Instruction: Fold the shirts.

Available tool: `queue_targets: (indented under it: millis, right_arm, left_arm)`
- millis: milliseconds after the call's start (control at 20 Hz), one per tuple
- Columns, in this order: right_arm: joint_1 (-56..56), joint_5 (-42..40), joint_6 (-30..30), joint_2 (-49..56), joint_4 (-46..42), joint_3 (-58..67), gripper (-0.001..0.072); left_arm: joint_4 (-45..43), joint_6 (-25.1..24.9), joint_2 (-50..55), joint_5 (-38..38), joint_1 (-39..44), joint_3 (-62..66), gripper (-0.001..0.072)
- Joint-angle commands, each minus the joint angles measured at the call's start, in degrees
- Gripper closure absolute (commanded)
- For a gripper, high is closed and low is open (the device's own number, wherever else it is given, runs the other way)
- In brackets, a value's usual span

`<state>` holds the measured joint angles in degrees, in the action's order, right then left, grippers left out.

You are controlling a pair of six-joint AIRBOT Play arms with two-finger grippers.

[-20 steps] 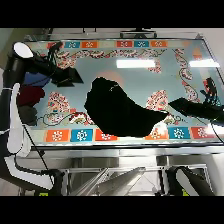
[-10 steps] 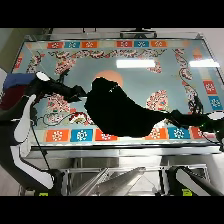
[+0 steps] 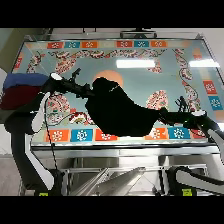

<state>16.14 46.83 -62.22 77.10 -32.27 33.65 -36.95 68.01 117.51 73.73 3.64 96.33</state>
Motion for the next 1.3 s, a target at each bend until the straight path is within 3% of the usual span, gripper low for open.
queue_targets:
  millis: [0,250,400,600,700,850,1000,1250]
  right_arm:
    - [-0.5,-0.9,5.9,1.1,7.1,1.2,0.0691]
    - [-0.2,7.1,7.0,-4.6,8.0,10.4,0.0693]
    - [1.2,13.0,6.9,-13.6,8.2,24.8,0.0693]
    - [1.6,15.1,6.7,-25.7,8.1,42.8,0.0693]
    - [1.6,14.9,6.8,-31.5,7.9,47.2,0.0693]
    - [1.6,11.9,6.8,-37.9,6.2,48.1,0.0693]
    - [1.6,10.7,6.7,-37.4,4.9,48.1,0.0693]
    - [1.5,14.4,3.5,-22.3,4.9,46.8,0.0692]
  left_arm:
    - [6.1,-1.7,0.4,1.6,0.0,0.7,0.0691]
    - [15.0,-4.6,-9.0,4.2,-1.3,0.7,0.0695]
    - [15.1,-4.5,-22.5,5.7,-3.5,0.7,0.0695]
    - [15.0,-4.5,-45.5,5.6,-5.8,0.7,0.0695]
    - [11.5,-4.5,-56.1,3.5,-5.8,0.7,0.0694]
    - [-1.5,-2.3,-67.1,-1.0,-5.7,0.7,0.0686]
    - [-13.2,-0.2,-69.1,-1.9,-5.7,-0.1,0.0685]
    - [-13.0,-2.9,-55.9,-4.7,-5.7,-10.9,0.0685]
